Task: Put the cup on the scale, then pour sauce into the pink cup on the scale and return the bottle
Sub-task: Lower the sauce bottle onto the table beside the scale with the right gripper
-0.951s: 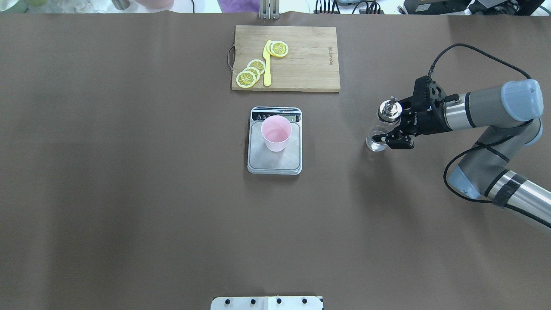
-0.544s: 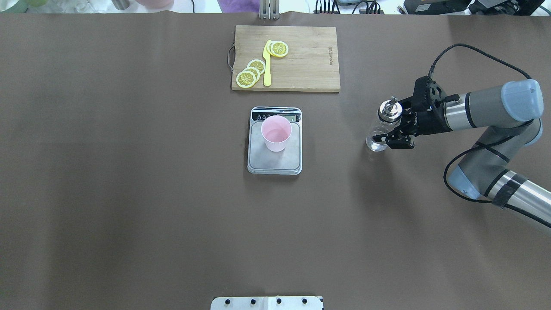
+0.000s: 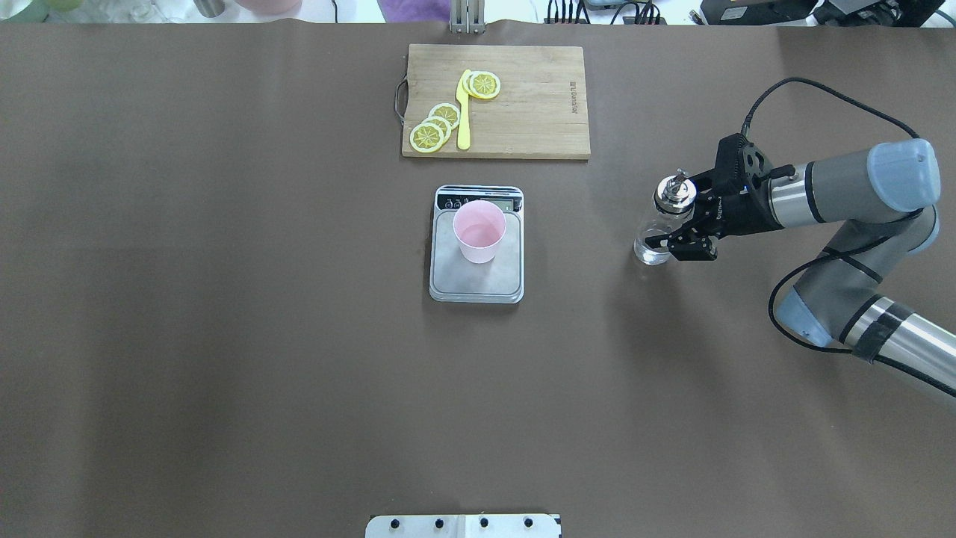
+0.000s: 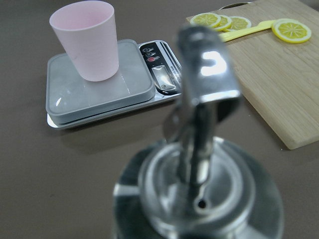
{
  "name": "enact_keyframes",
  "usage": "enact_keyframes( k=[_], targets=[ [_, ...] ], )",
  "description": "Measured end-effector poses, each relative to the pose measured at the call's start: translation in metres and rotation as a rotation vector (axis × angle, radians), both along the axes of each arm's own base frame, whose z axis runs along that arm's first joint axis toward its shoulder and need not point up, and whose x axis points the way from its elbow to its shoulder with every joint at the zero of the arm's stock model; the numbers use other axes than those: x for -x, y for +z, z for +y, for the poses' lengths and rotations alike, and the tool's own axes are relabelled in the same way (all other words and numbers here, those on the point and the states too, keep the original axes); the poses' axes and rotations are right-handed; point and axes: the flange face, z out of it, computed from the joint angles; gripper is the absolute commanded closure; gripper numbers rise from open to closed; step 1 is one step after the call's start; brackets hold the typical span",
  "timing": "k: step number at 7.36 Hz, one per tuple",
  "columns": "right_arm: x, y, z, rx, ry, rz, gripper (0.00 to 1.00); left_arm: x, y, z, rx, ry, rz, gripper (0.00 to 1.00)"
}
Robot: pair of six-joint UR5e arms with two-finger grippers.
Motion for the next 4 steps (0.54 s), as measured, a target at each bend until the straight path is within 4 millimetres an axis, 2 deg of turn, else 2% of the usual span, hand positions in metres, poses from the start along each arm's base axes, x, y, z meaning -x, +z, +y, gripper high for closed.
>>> enact_keyframes(
  k=[4],
  targets=[
    [-0.0016, 0.0030, 0.0010, 0.031, -0.001, -0.002, 0.00, 0.0000, -0.0012, 0.0002, -0.004, 0.001, 0.000, 0.02]
  ],
)
